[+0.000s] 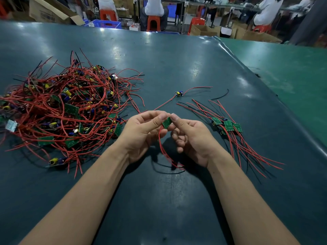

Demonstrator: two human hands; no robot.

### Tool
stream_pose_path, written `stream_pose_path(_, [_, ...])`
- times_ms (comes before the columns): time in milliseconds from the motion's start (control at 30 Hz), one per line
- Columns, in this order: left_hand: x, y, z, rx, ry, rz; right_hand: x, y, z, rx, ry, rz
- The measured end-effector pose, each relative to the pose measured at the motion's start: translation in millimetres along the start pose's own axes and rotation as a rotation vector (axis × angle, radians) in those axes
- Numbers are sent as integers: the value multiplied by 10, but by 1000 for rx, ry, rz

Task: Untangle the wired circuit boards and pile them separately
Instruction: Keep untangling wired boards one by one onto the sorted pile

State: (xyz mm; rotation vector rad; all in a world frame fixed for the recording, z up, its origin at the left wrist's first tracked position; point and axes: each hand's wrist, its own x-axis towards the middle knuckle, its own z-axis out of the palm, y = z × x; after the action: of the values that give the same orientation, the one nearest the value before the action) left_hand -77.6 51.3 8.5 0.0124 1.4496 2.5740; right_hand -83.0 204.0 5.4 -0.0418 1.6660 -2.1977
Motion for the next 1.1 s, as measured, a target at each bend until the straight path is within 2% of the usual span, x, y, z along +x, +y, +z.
stream_pose_path(133, [4, 9, 3, -17, 12, 1, -19, -21, -12, -1, -114, 26])
stream_pose_path(267, [12, -16, 22, 58, 8, -9, -24, -23, -45, 129, -162, -34])
stream_pose_path(367, [19, -28, 13, 136, -4, -45, 13, -3, -46, 154, -53, -92])
stream_pose_path(533, [1, -35, 11, 260, -73, -96, 46, 24, -50, 8, 150, -203])
stream_pose_path(667, [17, -69, -1, 277, -82, -87, 62, 40, -26, -16, 218, -246])
stream_pose_path(767, [35, -80, -2, 272, -56, -76, 89, -5, -61, 70, 340, -293])
stream_pose_path(933, [31, -103, -21, 277, -134, -51, 94, -100, -172, 267, 488, -352])
stream_pose_path(1100, [7, -102, -46, 334, -274, -87, 112, -127, -198, 489, 480, -239])
